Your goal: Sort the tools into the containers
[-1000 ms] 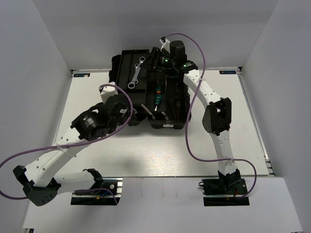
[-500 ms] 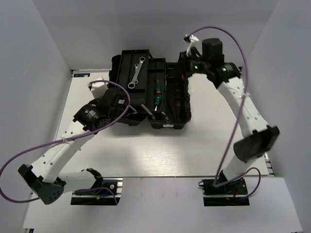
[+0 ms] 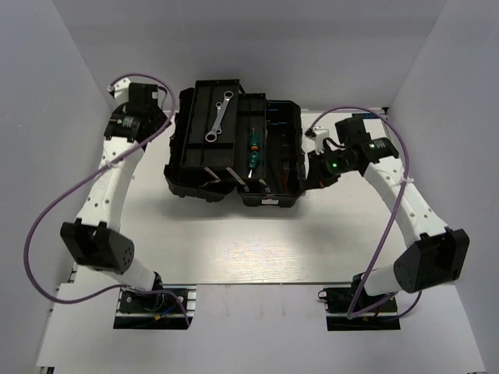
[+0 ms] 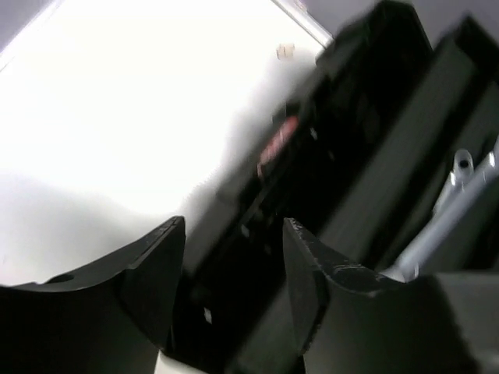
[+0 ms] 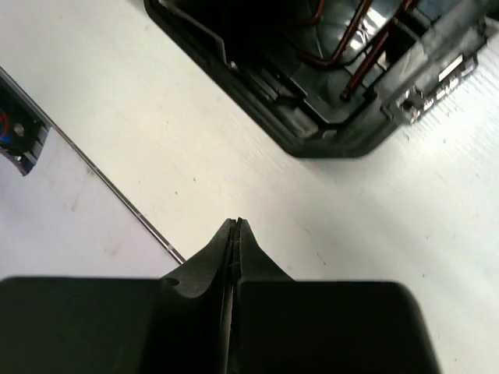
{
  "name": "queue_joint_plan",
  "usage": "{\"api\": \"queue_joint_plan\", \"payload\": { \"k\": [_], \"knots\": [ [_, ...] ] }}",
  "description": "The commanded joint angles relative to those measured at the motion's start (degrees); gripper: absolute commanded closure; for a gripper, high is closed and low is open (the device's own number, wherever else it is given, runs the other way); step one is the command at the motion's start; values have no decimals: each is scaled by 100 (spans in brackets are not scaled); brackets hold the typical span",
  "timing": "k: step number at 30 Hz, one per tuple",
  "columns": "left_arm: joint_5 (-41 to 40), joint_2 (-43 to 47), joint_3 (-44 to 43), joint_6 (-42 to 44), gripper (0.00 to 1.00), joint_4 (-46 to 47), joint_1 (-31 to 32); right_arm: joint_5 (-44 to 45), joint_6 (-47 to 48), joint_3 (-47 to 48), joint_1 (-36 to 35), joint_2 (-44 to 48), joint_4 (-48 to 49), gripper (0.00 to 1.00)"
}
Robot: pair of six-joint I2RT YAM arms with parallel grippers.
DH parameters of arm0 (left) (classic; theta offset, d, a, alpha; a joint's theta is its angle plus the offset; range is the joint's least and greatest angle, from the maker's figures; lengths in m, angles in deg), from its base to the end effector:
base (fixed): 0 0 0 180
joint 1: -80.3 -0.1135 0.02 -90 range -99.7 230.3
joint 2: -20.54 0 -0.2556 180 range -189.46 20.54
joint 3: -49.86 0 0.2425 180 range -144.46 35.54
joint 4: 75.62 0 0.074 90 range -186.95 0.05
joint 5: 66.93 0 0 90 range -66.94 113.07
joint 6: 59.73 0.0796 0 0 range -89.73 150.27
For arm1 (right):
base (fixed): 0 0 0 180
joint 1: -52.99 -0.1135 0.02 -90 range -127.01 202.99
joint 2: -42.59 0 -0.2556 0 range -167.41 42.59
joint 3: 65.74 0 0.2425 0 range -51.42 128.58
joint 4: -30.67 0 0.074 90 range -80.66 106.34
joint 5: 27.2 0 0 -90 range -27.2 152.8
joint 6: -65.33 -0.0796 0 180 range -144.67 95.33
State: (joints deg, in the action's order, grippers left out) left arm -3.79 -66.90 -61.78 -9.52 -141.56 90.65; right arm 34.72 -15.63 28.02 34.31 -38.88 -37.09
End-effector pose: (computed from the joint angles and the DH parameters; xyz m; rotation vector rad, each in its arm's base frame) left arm 0.3389 -0.0253 0.3717 -0.7848 2.0631 0.0581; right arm 0.2729 0.1318 0.2991 -0.7875 2.3805 0.6882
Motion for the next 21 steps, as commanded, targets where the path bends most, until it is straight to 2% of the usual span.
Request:
{"api": "queue_joint_plan", "payload": {
  "k": [1, 4, 6, 9, 10, 13, 18, 21],
  "knots": [
    [654, -414, -446, 603, 39, -147, -445, 4, 221, -304, 136, 579, 8, 100],
    [1382, -607, -174, 989, 40, 370, -762, -48, 186, -691, 250, 842, 131, 100],
    [1928, -861, -287, 1113, 40, 407, -833, -93, 160, -859, 286, 905, 175, 86],
    [2376, -1380, -507, 1306, 32, 345, -886, -277, 151, -913, 400, 861, 158, 67],
    [2517, -1442, -507, 1377, 31, 345, -886, -312, 142, -904, 417, 809, 131, 64],
    [2886, -1548, -437, 1544, 26, 635, -938, -471, 133, -851, 523, 712, 78, 61],
    [3177, -1758, -490, 1781, 26, 697, -938, -559, 142, -790, 690, 527, 43, 58],
    [3239, -1706, -113, 1782, 27, 776, -938, -637, 142, -719, 778, 396, 17, 57]
  ]
}}
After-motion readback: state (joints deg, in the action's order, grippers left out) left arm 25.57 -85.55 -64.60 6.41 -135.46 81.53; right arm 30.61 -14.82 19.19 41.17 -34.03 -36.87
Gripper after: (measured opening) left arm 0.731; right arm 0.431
